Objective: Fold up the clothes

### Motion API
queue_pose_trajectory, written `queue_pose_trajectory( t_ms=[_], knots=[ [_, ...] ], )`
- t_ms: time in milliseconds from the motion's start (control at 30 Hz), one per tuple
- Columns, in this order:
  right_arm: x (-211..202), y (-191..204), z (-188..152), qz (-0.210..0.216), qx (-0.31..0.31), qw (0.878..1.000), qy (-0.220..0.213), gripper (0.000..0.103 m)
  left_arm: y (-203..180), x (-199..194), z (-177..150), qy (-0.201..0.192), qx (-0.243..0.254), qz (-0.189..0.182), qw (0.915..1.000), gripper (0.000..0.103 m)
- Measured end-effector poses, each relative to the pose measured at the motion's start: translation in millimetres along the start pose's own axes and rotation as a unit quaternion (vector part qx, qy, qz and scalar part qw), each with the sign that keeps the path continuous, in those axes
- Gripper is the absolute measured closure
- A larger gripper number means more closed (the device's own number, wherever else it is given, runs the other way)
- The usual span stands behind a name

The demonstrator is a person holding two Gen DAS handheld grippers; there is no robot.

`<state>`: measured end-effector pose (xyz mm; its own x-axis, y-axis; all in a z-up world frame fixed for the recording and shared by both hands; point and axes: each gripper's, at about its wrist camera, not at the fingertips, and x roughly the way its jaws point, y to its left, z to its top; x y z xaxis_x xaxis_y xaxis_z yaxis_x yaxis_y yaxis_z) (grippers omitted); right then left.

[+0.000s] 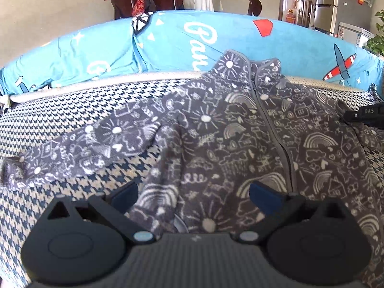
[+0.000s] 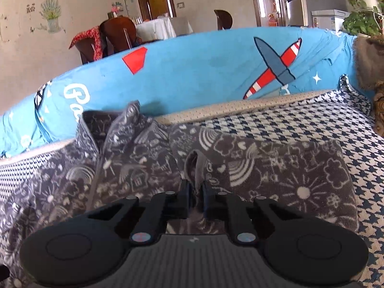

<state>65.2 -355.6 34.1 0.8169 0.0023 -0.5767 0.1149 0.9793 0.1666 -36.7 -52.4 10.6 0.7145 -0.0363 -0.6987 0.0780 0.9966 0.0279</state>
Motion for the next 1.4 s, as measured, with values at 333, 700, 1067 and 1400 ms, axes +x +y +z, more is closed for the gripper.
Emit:
queue_pose_trajectory(
  t_ms=[333,700,1067,1400],
  knots=[
    [-5.7,33.0,9.8,0.031,0.007,0.999,-0.025,0.091,20.1,-1.6,5.5,-0.002,-0.029,0.019,0.9994,0.0],
    [-17.3,36.1,18.6,0.087,0.037,0.995,-0.037,0.091,22.3,-10.3,8.9,-0.026,-0.024,0.04,0.9986,0.0],
    [-19.9,83.1,19.8,0.262,0.054,0.962,-0.049,0.086,31.7,-8.9,8.6,-0.017,-0.04,0.039,0.9983,0.0],
    [-17.1,70.5,14.1,0.205,0.064,0.976,-0.031,0.051,26.9,-7.1,7.7,-0.007,-0.039,0.026,0.9989,0.0]
  ],
)
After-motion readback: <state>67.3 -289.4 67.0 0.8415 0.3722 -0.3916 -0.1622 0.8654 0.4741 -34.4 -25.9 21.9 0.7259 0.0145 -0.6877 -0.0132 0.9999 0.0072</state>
